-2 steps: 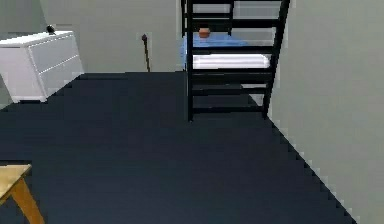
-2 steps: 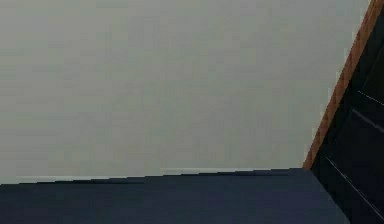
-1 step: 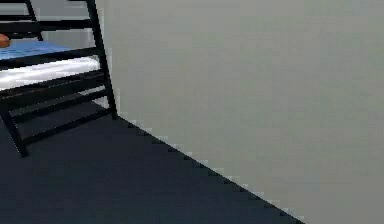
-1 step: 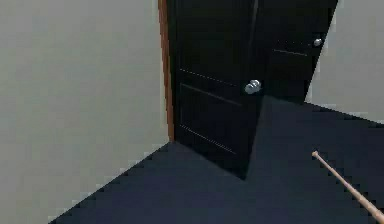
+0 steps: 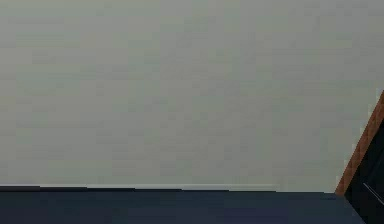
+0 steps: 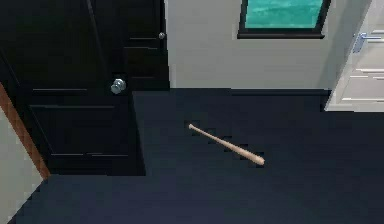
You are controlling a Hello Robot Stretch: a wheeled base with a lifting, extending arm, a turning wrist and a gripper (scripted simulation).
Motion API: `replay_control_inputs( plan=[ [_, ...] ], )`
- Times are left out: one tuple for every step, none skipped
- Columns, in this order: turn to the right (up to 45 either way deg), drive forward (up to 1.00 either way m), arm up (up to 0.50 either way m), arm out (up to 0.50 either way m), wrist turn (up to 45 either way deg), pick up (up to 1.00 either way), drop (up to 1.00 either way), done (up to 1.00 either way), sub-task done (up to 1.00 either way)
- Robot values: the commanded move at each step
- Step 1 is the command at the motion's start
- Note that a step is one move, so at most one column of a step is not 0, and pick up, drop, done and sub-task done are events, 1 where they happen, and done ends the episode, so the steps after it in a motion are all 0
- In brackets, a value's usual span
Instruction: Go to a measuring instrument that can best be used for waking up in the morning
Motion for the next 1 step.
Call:
replay_control_inputs(
  plan=[
    [0.0,0.05,0.0,0.0,0.0,0.0,0.0,0.0,0.0]
  ],
)
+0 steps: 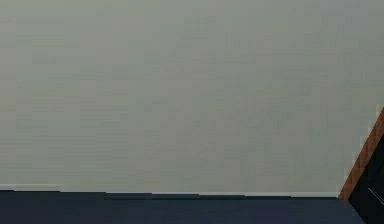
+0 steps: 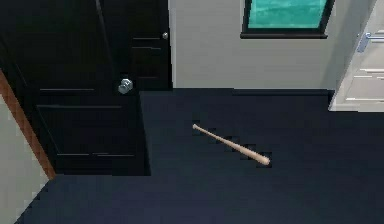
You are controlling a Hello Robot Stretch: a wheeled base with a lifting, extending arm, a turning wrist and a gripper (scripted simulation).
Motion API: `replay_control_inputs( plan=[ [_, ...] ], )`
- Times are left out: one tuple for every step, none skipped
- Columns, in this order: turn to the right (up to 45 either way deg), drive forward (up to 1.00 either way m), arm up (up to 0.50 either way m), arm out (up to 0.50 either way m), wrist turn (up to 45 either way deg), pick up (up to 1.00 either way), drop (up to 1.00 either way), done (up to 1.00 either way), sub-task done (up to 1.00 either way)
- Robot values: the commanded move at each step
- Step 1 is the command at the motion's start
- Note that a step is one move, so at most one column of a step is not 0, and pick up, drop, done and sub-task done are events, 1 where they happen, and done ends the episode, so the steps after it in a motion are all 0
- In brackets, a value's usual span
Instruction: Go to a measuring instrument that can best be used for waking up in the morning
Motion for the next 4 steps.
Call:
replay_control_inputs(
  plan=[
    [-45.0,0.0,0.0,0.0,0.0,0.0,0.0,0.0,0.0],
    [-39.0,0.0,0.0,0.0,0.0,0.0,0.0,0.0,0.0],
    [0.0,0.7,0.0,0.0,0.0,0.0,0.0,0.0,0.0],
    [-33.0,0.0,0.0,0.0,0.0,0.0,0.0,0.0,0.0]
  ],
)
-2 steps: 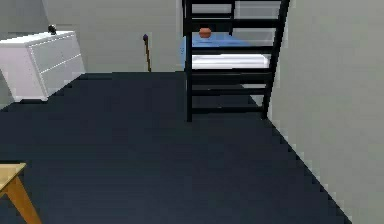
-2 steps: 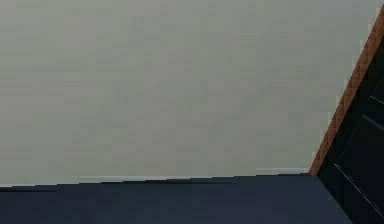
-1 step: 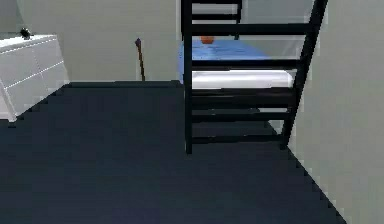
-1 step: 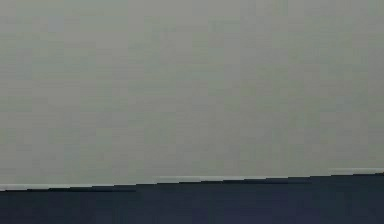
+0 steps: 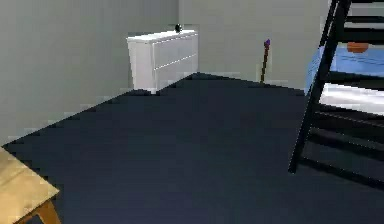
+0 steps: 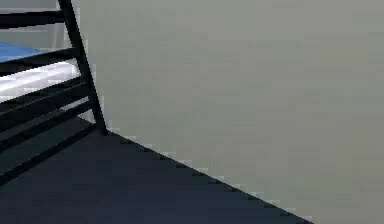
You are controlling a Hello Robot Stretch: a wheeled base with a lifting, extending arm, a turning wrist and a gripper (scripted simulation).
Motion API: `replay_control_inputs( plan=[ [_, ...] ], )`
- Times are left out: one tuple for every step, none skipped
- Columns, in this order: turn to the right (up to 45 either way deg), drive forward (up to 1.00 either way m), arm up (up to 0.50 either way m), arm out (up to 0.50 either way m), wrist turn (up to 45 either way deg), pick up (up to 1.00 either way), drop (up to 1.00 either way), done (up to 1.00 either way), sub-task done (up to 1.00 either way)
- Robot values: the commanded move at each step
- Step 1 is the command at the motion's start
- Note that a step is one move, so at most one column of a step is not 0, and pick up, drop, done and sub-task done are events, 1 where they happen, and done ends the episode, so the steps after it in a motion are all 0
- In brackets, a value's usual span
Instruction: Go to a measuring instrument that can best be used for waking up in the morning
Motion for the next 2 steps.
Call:
replay_control_inputs(
  plan=[
    [0.0,1.0,0.0,0.0,0.0,0.0,0.0,0.0,0.0],
    [0.0,1.0,0.0,0.0,0.0,0.0,0.0,0.0,0.0]
  ],
)
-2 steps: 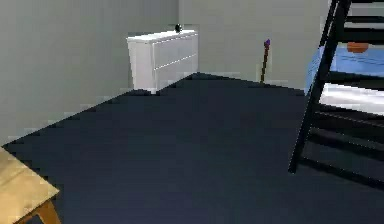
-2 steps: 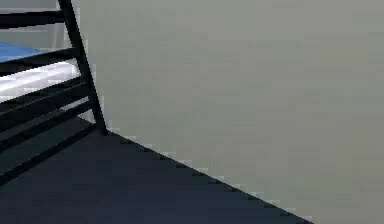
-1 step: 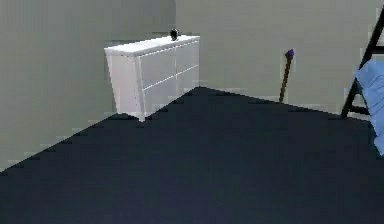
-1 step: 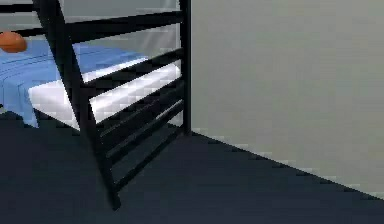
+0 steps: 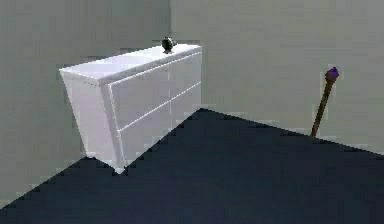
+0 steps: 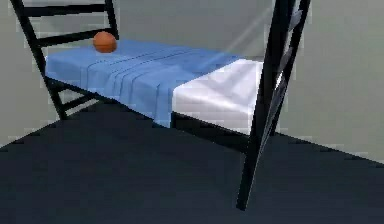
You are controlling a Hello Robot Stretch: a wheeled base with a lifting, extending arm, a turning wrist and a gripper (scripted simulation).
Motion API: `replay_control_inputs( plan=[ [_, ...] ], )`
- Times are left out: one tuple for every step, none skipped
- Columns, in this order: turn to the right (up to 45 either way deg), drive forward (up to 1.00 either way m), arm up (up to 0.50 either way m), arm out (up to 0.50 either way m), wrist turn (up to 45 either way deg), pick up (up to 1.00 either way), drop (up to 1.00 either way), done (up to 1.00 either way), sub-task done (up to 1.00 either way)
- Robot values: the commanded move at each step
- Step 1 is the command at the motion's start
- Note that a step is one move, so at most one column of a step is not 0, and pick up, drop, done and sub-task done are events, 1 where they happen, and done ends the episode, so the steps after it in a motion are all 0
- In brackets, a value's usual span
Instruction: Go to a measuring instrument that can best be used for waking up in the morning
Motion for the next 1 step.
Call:
replay_control_inputs(
  plan=[
    [0.0,1.0,0.0,0.0,0.0,0.0,0.0,0.0,0.0]
  ],
)
